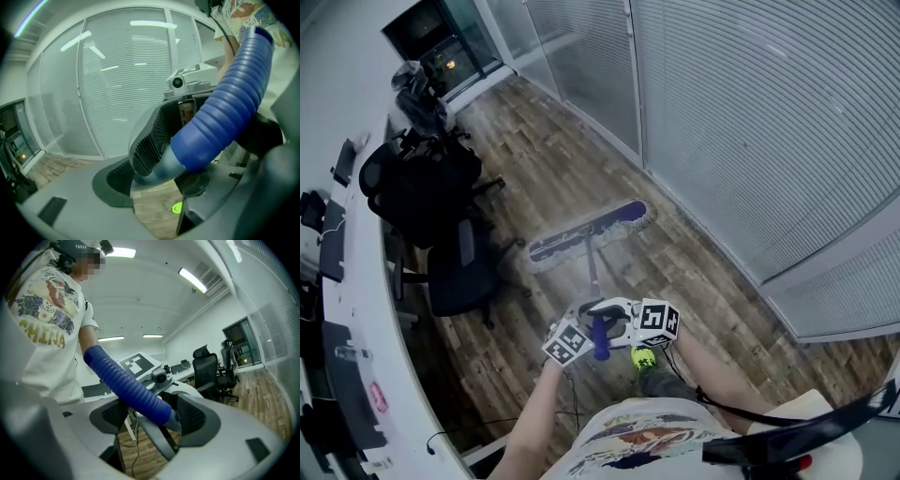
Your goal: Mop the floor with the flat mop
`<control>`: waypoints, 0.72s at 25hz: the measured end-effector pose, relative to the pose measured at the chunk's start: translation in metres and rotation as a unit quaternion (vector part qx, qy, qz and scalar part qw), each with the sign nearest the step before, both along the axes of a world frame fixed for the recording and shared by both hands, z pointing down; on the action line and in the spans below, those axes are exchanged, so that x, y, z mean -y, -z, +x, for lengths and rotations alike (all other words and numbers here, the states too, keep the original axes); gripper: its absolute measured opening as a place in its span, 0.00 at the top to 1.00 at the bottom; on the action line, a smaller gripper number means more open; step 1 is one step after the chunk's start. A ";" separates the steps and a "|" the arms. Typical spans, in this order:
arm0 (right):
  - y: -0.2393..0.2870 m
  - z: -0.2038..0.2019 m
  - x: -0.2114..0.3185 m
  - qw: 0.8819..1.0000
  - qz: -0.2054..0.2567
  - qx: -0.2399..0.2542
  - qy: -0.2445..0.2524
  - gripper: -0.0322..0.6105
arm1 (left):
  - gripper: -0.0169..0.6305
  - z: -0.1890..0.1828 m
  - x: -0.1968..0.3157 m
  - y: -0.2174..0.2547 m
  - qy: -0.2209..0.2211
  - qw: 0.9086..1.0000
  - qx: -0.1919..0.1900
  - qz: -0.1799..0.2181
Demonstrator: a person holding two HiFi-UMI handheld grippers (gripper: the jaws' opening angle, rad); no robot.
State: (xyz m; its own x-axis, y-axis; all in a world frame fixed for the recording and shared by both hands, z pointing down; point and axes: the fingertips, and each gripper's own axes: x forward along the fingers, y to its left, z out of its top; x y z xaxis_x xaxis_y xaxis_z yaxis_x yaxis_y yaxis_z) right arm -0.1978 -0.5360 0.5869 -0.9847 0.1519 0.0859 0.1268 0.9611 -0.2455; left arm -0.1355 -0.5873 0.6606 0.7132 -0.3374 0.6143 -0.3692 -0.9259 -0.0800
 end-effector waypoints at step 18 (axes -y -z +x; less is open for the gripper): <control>-0.019 -0.010 -0.315 0.999 0.011 -0.045 -0.024 0.49 | 0.64 -0.006 -0.315 -0.015 -0.014 0.999 -0.030 0.011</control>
State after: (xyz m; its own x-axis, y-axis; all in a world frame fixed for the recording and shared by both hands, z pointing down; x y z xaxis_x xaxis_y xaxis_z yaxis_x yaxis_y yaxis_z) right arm -0.2081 -0.2210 0.6062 -0.9790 0.1020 0.1767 0.0590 0.9706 -0.2333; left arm -0.1417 -0.2720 0.6758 0.7574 -0.3306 0.5631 -0.3482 -0.9340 -0.0801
